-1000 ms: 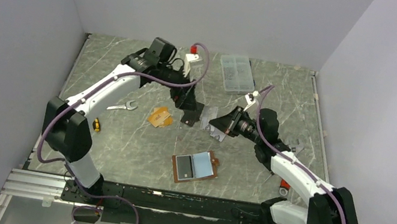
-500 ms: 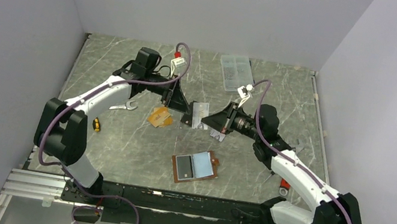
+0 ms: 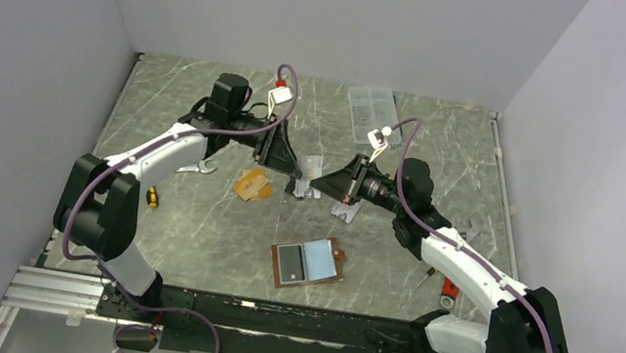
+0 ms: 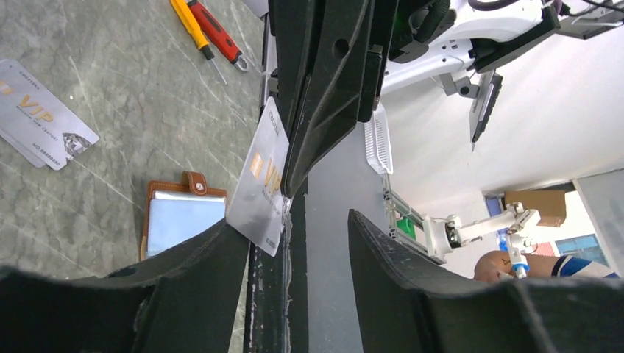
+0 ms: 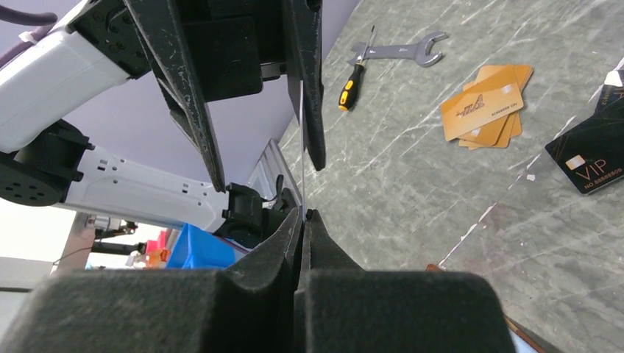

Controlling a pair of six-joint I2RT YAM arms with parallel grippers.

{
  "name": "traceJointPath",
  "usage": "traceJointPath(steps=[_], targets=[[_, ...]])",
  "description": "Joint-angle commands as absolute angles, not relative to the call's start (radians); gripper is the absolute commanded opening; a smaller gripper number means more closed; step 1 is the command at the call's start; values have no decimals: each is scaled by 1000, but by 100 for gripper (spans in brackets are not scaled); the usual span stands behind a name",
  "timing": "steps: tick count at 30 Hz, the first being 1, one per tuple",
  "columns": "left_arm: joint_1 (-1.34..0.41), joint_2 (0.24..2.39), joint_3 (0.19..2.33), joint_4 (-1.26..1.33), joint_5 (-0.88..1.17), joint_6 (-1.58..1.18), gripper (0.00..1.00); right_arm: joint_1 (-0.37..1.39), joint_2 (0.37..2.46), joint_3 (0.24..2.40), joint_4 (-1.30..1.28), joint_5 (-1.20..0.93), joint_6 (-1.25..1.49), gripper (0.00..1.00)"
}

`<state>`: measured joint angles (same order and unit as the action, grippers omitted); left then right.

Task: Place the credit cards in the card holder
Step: Pick up the credit card from the center of the board.

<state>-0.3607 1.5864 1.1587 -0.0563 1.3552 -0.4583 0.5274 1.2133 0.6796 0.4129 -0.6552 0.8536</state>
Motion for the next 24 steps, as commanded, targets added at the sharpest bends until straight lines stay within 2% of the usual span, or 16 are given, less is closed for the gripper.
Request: traceJointPath(steps=[1, 5, 9, 13, 16, 24], targets=[[-362, 1549, 1130, 147, 1427, -596, 52, 539, 1219, 714, 470, -636, 855, 0], [-362, 1560, 1102, 290, 1456, -713, 34, 543, 1222, 706, 470, -625, 858, 0], [-362, 1564, 1111, 287, 1460, -709, 23, 545, 1226, 712, 496, -644, 874, 0], [-362, 1565, 1132, 238, 1459, -671, 15, 545, 1242, 714, 556, -680, 917, 13], [-362, 1572, 1138, 230, 1462, -668, 11, 544, 1258, 710, 619, -704, 963, 16], [-362, 1575, 1154, 135, 1448, -585, 10, 545, 1272, 697, 725, -710, 1041, 15]])
